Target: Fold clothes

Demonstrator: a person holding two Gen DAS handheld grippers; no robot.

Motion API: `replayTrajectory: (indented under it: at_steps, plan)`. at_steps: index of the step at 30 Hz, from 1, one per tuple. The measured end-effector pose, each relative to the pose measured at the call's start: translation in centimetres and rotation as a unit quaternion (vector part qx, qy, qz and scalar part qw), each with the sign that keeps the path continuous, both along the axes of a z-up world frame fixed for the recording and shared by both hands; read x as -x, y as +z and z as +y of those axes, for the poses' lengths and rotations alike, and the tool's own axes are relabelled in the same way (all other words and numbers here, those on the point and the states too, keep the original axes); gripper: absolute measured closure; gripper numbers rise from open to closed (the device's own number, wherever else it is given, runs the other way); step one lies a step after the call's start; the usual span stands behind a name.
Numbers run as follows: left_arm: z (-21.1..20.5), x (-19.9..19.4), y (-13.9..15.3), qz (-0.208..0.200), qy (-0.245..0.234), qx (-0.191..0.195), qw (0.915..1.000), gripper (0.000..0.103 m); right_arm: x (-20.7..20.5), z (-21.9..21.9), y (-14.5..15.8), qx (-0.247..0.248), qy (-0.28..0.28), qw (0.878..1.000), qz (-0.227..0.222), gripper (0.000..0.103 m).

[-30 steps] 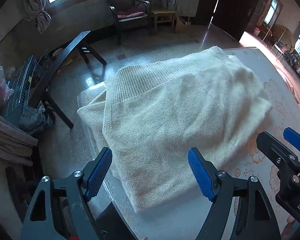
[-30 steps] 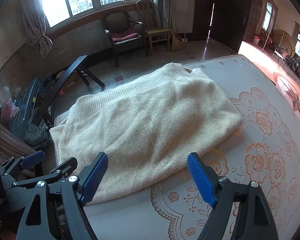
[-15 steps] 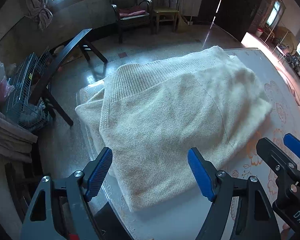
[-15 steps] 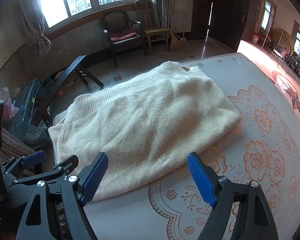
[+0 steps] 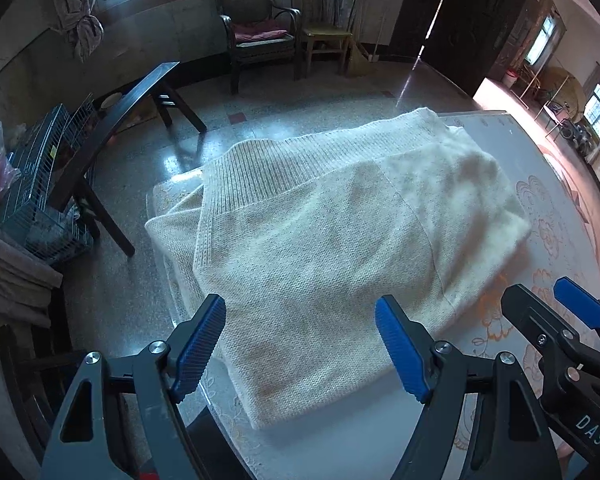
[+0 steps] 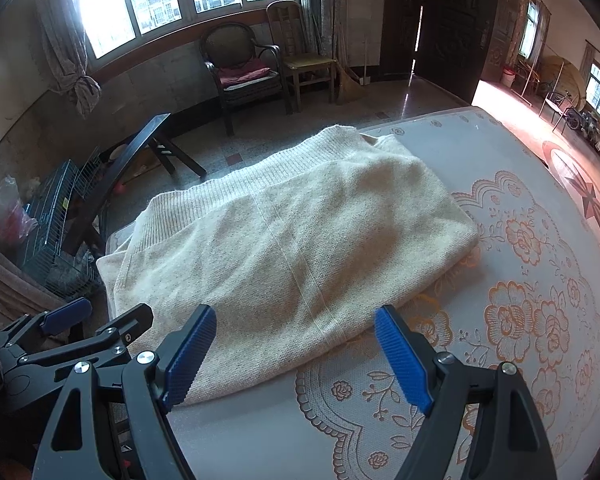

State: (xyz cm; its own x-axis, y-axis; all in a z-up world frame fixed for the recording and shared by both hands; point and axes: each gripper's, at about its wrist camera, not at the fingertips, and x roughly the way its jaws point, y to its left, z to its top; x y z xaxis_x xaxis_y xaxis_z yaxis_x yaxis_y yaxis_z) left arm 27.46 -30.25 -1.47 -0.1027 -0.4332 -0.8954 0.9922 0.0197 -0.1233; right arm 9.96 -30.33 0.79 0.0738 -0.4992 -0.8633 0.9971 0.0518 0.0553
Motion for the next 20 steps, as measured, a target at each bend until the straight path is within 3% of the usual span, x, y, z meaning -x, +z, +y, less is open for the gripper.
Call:
replayTrajectory:
  at_steps: [9, 16, 20]
  plan:
    - [0.57, -0.09, 0.63, 0.033, -0.012, 0.032, 0.9989, 0.025, 0.27, 0.10, 0.37, 0.009, -0.007, 1.000, -0.002, 0.020]
    - [0.95, 0.07, 0.87, 0.013, -0.013, 0.059, 0.9981, 0.029, 0.68, 0.17, 0.43, 0.011, -0.014, 1.000, -0.004, 0.020]
    - [0.85, 0.04, 0.47, 0.011, -0.014, 0.045, 0.9988, 0.027, 0.79, 0.17, 0.44, 0.010, -0.015, 1.000, -0.005, 0.020]
